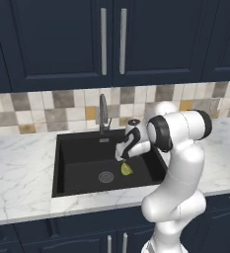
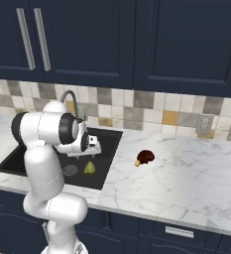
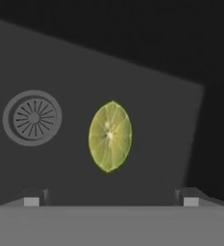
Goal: Turn on the sink faucet. Then move the lemon wedge from the counter to the sink. Turn off the sink. Move the vegetable from the sink to the pot next to the stove. Finally move the pot to the rear left burner.
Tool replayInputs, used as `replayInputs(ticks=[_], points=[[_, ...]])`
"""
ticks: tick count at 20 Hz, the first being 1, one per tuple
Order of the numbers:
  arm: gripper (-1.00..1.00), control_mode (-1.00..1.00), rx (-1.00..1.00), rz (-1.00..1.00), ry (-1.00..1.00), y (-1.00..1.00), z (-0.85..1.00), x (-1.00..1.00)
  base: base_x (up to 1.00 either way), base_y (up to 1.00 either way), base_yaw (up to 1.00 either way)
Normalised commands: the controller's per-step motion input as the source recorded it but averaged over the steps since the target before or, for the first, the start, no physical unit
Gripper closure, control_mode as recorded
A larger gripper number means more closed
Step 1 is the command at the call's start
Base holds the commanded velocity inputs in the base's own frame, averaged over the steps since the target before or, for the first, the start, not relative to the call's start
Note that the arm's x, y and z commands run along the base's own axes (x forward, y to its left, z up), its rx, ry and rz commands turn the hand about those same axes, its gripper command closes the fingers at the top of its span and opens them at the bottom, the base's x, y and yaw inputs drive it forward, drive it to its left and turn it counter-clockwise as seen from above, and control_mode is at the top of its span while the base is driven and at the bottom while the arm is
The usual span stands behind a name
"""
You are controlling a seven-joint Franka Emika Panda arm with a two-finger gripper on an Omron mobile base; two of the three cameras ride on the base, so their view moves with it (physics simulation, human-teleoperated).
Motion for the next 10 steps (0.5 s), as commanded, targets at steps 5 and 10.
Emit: replayInputs(ticks=[5, 10], points=[[-1.0, -1.0, 0.0, 0.0, 0.02, 0.0, -0.24, 0.12, 0.0, 0.0, 0.0], [-1.0, -1.0, 0.0, 0.0, 0.02, 0.0, -0.25, 0.06, 0.0, 0.0, 0.0]])
